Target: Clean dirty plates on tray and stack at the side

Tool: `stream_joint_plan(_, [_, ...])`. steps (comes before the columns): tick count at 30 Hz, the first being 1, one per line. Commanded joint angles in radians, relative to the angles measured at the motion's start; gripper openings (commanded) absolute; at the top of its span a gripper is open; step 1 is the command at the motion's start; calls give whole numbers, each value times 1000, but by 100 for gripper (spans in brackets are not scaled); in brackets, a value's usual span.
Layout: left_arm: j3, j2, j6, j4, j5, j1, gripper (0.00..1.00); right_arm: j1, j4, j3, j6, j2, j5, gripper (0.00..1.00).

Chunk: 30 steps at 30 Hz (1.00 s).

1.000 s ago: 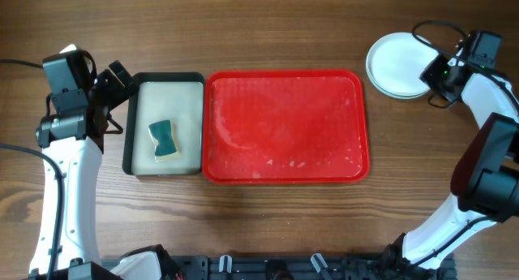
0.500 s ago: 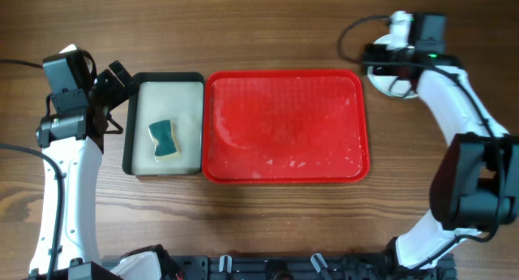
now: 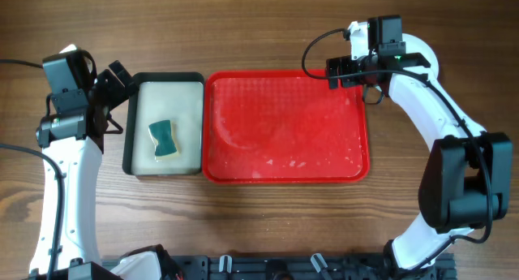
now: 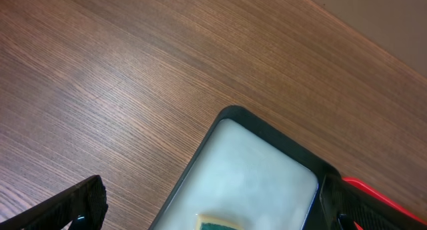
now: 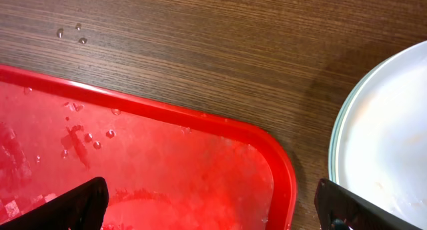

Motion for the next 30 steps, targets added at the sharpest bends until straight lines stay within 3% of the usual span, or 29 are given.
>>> stream_joint_plan(1, [6,2,-9,2,1,4,100,2,2,10,-14,-18,-13,100])
stream_joint_plan(17, [6,2,-9,2,1,4,100,3,1,10,-14,-37,-13,100])
stream_joint_plan(24, [6,2,-9,2,1,4,100,98,2,10,-14,-236,-13,100])
stream_joint_plan(27, [6,2,-9,2,1,4,100,143,0,10,-24,-338,136,100])
stream_joint_plan(30, [6,2,-9,2,1,4,100,152,1,10,-24,-407,149,100])
